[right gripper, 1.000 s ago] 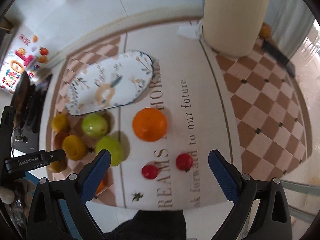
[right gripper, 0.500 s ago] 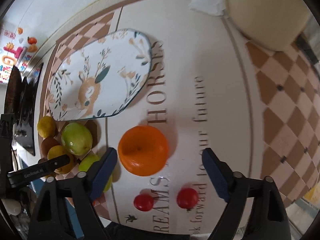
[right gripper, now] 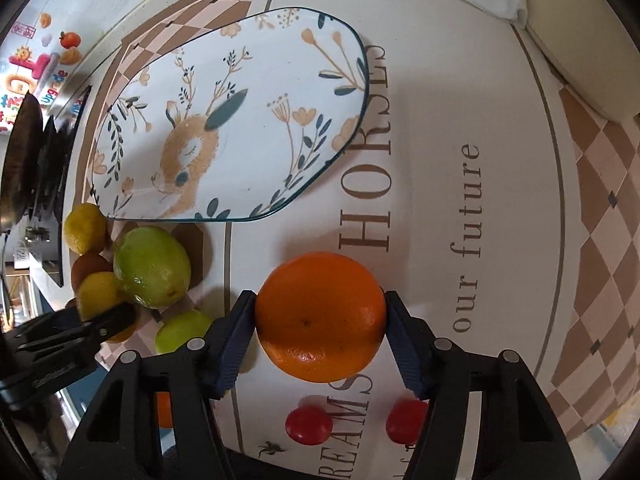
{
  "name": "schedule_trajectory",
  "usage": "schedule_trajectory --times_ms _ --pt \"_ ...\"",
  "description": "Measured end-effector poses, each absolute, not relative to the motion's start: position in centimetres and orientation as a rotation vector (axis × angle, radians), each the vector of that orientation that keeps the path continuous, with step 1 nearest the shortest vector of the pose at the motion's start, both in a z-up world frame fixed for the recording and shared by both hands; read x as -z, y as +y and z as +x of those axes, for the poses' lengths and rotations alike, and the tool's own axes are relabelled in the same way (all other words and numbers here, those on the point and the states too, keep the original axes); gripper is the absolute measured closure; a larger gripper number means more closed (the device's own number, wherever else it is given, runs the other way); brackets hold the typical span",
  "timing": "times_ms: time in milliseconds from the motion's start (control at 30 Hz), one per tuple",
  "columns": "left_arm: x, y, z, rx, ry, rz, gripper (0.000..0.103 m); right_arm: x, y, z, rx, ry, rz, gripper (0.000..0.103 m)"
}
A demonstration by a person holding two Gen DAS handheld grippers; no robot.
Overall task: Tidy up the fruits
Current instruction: 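Carry the lemon and orange onto the floral plate and open both tools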
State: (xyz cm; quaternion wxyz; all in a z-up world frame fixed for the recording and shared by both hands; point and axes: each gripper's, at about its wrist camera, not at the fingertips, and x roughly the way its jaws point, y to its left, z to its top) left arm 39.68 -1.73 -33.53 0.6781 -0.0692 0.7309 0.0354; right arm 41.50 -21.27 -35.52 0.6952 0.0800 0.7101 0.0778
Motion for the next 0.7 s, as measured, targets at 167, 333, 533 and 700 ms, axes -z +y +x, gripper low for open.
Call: schedule_trajectory --times_ms 167,333,533,700 --pt "27.9 -2.0 40.6 0.005 1.558 -0.186 0.043 33.5 -21.4 41.4 -0.226 1.574 0.259 0.038" --pt "24.6 -2.4 45.3 0.068 1.503 -0.216 0.043 30.2 -20.4 44.6 -0.281 1.47 0.3 0.038" --pt "27.4 -2.2 52.5 0.065 1.568 -0.251 0.043 30.8 -18.9 50.5 -0.3 1.442 0.218 0.038" --pt "31.7 -1.6 57.0 0.08 1.692 -0.376 0.043 32.1 -18.2 54.3 -0.341 1.466 0.161 0.038"
